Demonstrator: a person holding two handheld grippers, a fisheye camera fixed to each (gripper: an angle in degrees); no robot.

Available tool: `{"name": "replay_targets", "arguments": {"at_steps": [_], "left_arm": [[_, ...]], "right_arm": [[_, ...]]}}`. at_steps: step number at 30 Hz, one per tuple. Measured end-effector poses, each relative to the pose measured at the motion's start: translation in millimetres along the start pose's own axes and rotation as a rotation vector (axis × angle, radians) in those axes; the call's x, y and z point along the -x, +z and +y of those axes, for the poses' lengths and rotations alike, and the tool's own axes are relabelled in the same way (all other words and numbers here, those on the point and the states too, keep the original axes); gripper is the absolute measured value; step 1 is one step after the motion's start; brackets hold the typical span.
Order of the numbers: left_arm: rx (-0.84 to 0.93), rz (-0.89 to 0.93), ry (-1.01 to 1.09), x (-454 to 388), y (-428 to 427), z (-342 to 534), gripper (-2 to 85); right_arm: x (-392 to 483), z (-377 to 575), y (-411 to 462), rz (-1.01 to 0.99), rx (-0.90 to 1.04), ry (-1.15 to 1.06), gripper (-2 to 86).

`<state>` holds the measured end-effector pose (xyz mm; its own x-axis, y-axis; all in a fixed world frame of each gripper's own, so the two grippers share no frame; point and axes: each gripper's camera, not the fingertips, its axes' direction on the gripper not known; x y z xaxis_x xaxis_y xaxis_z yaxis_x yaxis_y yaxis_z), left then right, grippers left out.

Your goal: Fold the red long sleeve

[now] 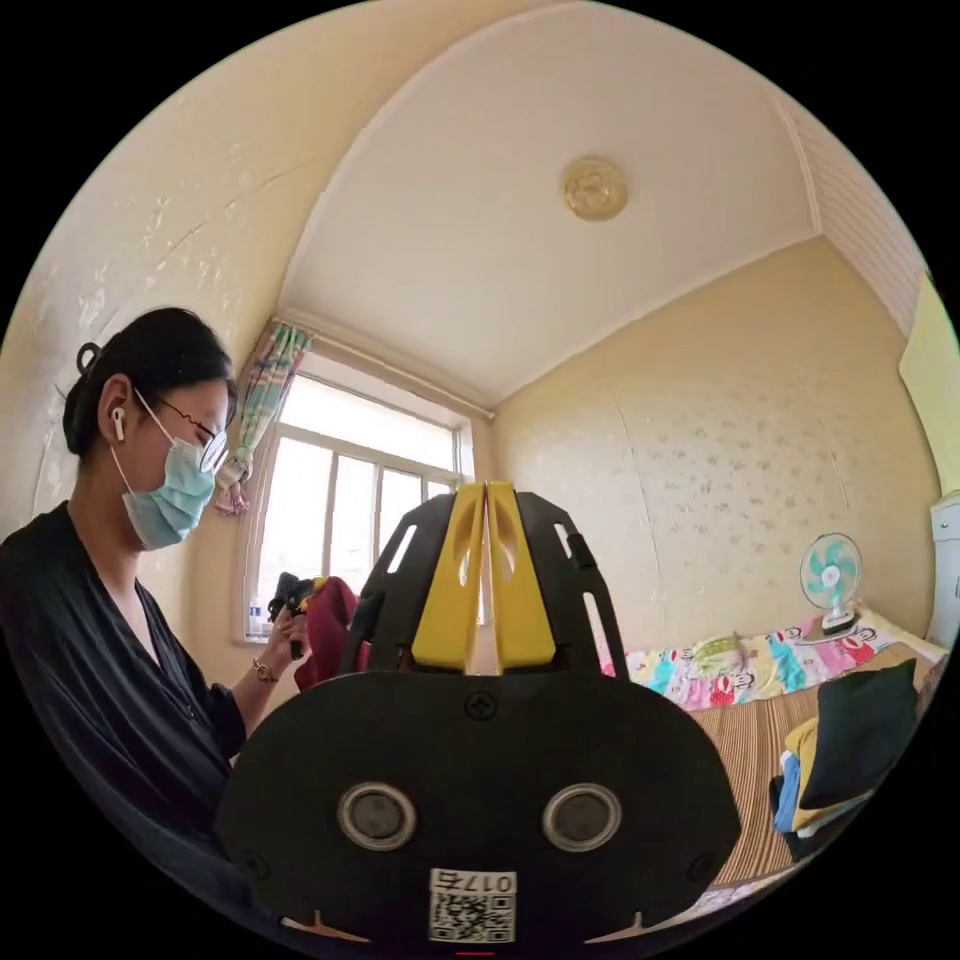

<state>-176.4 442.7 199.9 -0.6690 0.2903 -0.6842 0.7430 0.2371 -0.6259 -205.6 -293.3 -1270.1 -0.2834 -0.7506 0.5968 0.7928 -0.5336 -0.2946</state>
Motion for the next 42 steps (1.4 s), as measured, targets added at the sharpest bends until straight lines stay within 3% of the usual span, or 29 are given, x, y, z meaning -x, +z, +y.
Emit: {"name": "replay_targets", "arguments": {"at_steps": [2,6,10,15,19,22,26,28,31,33,38,42], "left_arm": [[0.053,-0.035,0.057,-20,10,2,3.6],[0.139,0.036,0.059,-28,67,12,3.6],[0.136,0.268,0.123,-27,115,29,3.5],[-0.158,0.829,0.233,-20,122,44,3.6],[-0.269,0.964,0.175,-10,132,48,3.6],[-0.330,0.999,0.152,-3,131,52,3.7],[-0.295,0.891,0.125,1,120,46,3.7],[-0.206,0.767,0.060,4,114,35,3.7],[-0.027,0.414,-0.012,3,94,7,3.6],[0.113,0.137,0.088,-19,96,-29,3.6],[0.238,0.027,0.289,-75,106,-104,3.5],[0.186,-0.120,0.221,-97,71,-127,3.3]], "right_arm": [[22,-9,-1,0.076,0.062,-0.047,1.2],[40,36,61,0.044,0.422,-0.060,3.5],[41,162,134,-0.369,0.735,0.153,11.5],[66,289,171,-0.658,0.837,0.350,13.6],[88,342,184,-1.042,0.815,0.529,10.9],[111,356,182,-1.201,0.858,0.515,5.0],[102,332,159,-1.081,0.778,0.488,3.6],[67,288,131,-0.871,0.642,0.488,3.1],[47,202,86,-0.591,0.424,0.343,2.7],[64,156,93,-0.557,0.397,0.194,2.6],[113,39,122,-0.500,0.332,-0.003,2.3],[161,-26,94,-0.445,0.169,-0.164,2.2]]}}
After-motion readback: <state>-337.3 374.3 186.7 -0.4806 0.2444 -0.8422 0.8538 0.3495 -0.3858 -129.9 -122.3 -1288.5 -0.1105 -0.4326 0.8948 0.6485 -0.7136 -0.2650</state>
